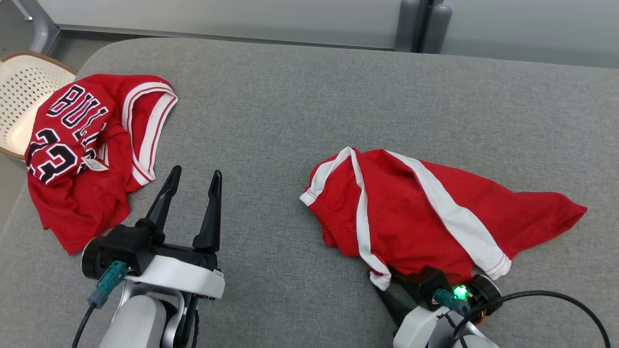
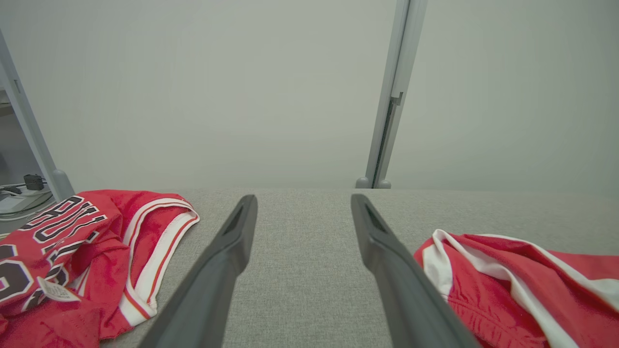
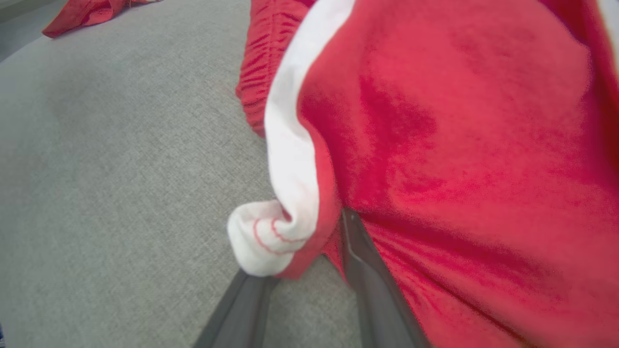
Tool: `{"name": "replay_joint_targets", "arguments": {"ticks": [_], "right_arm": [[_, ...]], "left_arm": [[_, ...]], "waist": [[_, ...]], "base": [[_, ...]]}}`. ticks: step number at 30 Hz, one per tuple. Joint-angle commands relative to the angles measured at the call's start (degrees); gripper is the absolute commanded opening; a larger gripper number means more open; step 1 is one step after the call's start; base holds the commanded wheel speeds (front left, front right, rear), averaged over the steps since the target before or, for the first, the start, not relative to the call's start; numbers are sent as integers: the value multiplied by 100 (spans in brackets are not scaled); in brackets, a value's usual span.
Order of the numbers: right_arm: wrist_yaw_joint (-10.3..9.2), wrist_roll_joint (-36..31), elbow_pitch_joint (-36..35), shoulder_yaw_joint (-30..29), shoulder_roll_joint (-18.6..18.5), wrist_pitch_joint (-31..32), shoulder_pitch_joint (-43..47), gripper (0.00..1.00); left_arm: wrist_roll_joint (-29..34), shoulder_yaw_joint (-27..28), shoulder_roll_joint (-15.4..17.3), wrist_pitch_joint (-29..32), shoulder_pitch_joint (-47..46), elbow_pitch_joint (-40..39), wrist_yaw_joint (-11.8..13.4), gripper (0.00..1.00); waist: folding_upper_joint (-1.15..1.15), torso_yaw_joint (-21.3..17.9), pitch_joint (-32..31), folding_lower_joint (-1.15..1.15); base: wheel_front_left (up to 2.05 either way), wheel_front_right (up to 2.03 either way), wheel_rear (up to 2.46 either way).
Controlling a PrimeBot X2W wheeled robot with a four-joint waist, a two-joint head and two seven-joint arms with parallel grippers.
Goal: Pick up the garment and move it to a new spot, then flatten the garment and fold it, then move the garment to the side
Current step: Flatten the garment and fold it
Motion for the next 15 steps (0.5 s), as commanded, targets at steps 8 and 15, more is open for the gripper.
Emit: {"name": "replay_joint_targets", "arguments": {"ticks": [8,15], "right_arm": [[-3,437,-675,-224,-130,-510,228,0],[-3,510,-2117,-879,-309,-466,570,0]], "left_arm": [[247,242,-49,-26,-12,-14,-114,100],[343,379,-29,-27,35,-47,-151,100]], "waist": [[0,-209,-84,0],[0,-561,-98,0]], "base": [[0,0,0],[0,0,0]]}}
